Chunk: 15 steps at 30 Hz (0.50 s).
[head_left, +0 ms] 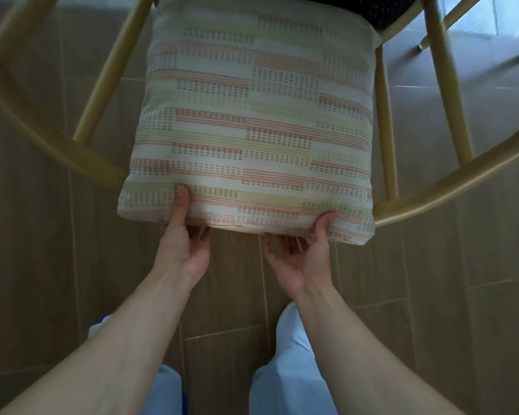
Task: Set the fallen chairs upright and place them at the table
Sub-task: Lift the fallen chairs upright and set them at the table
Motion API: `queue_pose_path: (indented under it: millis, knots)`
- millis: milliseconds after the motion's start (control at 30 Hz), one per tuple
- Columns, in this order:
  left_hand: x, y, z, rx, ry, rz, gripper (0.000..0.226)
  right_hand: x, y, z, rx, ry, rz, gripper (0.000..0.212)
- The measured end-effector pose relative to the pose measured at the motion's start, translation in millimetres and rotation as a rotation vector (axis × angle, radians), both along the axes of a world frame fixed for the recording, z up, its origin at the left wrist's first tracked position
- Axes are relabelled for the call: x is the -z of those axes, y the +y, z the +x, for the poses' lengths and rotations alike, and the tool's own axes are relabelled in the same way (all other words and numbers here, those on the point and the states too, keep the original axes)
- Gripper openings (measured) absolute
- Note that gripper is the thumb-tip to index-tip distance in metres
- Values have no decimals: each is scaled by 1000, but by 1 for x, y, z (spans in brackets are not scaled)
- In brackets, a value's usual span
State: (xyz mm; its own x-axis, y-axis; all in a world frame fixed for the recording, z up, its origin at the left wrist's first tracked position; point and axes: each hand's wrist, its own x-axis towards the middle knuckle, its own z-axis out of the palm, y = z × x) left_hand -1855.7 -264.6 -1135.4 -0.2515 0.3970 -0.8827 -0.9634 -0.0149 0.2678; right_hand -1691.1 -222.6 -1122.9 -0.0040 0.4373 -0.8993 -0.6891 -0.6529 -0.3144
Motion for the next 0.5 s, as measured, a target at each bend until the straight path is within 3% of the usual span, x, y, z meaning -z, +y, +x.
queue_pose_path:
  millis: [133,333,500]
  knots:
    - [-74,-16,7,52,36,-99,77,-74,-16,4,-8,-62,-60,69]
    - [-186,-29,14,148,67,-208,68,-185,-28,13,-89,-179,-163,94]
    - [-282,-24,20,183,76,-287,62,-277,-17,20,-196,-298,-222,92]
